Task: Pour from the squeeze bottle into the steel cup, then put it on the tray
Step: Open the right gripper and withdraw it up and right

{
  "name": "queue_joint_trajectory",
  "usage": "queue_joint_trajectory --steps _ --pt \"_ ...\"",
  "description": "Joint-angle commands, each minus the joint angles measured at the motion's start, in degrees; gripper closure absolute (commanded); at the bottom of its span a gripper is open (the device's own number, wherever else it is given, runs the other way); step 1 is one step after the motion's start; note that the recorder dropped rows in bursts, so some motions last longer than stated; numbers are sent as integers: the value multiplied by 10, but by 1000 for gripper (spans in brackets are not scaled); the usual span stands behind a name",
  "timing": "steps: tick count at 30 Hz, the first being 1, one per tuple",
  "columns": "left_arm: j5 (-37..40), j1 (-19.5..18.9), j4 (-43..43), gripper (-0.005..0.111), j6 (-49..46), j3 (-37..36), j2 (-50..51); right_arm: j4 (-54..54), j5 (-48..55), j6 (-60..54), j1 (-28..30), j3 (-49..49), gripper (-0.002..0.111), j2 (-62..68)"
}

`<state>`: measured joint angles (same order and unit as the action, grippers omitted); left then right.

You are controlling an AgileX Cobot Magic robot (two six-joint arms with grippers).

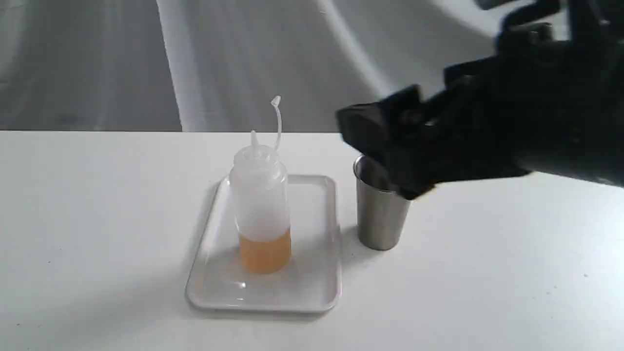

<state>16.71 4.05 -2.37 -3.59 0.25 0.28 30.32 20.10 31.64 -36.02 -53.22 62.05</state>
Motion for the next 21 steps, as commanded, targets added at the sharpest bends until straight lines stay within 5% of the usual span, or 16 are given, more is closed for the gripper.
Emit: queue_joint_trajectory --steps 1,9,21 --pt "-4 2 -2 98 1 -3 -3 -4 57 3 0 28 34 -65" --pt "-4 2 -2 98 1 -3 -3 -51 110 3 0 31 109 -158" --pt "-4 2 -2 98 1 -3 -3 -102 116 -2 0 31 108 -178"
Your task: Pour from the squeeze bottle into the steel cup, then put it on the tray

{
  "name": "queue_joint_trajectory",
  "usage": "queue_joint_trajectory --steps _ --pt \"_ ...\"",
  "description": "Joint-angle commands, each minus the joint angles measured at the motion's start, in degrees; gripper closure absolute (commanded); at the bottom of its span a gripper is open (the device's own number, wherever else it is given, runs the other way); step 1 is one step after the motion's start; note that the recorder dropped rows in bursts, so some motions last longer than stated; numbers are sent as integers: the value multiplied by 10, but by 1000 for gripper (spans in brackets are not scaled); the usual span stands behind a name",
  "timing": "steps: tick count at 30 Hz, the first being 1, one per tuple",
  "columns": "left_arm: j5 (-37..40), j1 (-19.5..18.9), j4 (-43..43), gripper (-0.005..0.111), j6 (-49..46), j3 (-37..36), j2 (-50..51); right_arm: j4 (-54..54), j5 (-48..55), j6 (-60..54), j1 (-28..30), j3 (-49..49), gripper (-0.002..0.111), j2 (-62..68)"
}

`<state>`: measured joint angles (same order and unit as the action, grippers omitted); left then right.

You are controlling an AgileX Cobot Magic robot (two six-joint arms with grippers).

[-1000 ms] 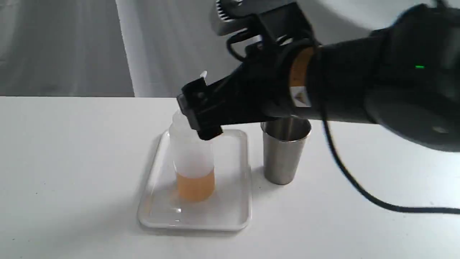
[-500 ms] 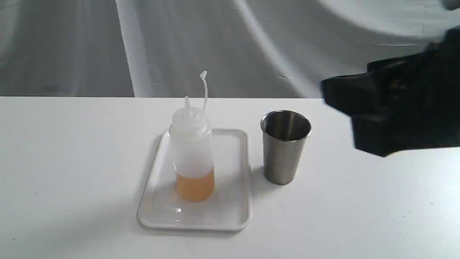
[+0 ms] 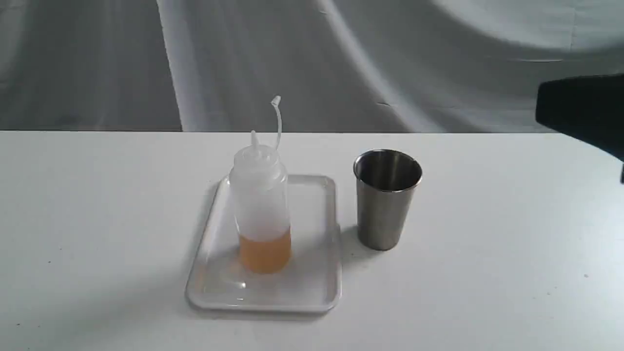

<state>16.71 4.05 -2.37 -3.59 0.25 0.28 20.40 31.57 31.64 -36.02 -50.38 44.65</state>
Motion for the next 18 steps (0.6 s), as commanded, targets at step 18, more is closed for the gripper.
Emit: queue_joint_trajectory --steps 18 --pt "-4 2 -2 98 1 -3 -3 122 -53 -2 39 29 108 -32"
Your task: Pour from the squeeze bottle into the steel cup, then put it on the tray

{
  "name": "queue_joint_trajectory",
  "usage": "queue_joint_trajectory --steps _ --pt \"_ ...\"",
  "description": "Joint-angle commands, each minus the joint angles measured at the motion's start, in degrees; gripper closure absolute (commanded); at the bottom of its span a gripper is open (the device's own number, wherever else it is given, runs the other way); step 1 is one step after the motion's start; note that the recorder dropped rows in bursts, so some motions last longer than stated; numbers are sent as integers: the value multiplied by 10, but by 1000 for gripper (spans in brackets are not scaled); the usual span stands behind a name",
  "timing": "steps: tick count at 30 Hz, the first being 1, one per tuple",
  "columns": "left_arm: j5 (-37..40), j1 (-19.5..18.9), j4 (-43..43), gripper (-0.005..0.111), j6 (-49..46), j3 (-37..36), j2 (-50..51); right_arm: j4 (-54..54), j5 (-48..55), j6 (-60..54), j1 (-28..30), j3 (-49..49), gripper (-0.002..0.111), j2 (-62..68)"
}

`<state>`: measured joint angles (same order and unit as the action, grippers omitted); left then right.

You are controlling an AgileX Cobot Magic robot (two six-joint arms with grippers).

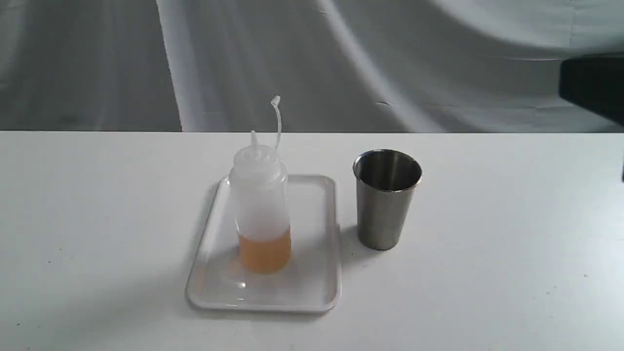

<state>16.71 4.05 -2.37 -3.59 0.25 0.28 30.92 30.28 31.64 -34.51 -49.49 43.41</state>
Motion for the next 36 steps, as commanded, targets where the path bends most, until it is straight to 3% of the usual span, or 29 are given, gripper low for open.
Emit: queue_joint_trajectory --steps 1,7,15,20,26,36 --pt "-4 2 -2 98 1 -3 -3 17 -66 -1 36 33 108 -24" --pt "-4 2 -2 98 1 -3 -3 16 -340 2 138 180 108 -99" --pt "-4 2 -2 98 1 -3 -3 -164 -388 20 249 358 108 -230" --pt "-4 2 -2 98 1 -3 -3 -172 -480 20 311 451 108 -336" --pt "-4 2 -2 98 1 -3 -3 -172 -481 17 318 495 108 -384" --pt "-4 2 -2 98 1 -3 -3 -172 -353 -41 318 495 108 -417"
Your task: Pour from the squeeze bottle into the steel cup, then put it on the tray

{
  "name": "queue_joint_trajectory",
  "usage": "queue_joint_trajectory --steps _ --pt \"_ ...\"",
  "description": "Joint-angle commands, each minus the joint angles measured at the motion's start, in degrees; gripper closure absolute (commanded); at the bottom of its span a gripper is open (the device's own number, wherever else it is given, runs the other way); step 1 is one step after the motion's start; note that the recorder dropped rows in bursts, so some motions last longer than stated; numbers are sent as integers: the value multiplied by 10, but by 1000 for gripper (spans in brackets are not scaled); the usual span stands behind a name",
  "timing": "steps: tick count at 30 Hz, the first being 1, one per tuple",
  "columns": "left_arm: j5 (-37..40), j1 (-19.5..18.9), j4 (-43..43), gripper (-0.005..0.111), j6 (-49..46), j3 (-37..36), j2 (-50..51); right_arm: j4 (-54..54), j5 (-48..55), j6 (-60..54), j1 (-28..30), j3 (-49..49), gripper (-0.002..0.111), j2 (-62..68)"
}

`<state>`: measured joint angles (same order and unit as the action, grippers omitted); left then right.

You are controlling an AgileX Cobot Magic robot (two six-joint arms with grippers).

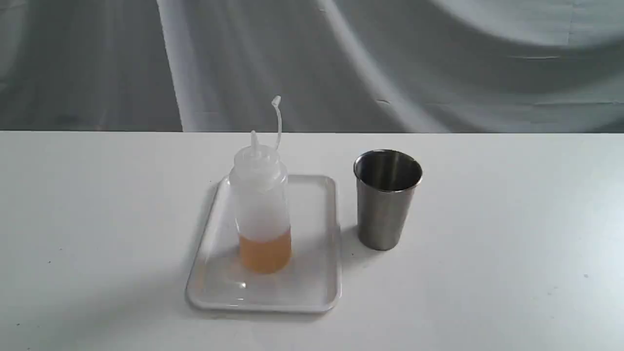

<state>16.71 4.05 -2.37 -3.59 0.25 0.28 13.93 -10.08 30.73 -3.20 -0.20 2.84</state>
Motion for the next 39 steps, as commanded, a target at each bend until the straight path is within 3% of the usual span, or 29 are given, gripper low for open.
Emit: queue_joint_trajectory --steps 1,10,17,39 --pt "-4 2 -2 98 1 -3 -3 -5 69 -42 5 2 108 -14" --pt "-4 2 -2 98 1 -3 -3 -28 181 -140 5 2 108 -20" --pt "-4 2 -2 98 1 -3 -3 -28 275 -143 5 2 108 -28" --pt "-4 2 -2 98 1 -3 -3 -29 308 -155 5 2 108 -28"
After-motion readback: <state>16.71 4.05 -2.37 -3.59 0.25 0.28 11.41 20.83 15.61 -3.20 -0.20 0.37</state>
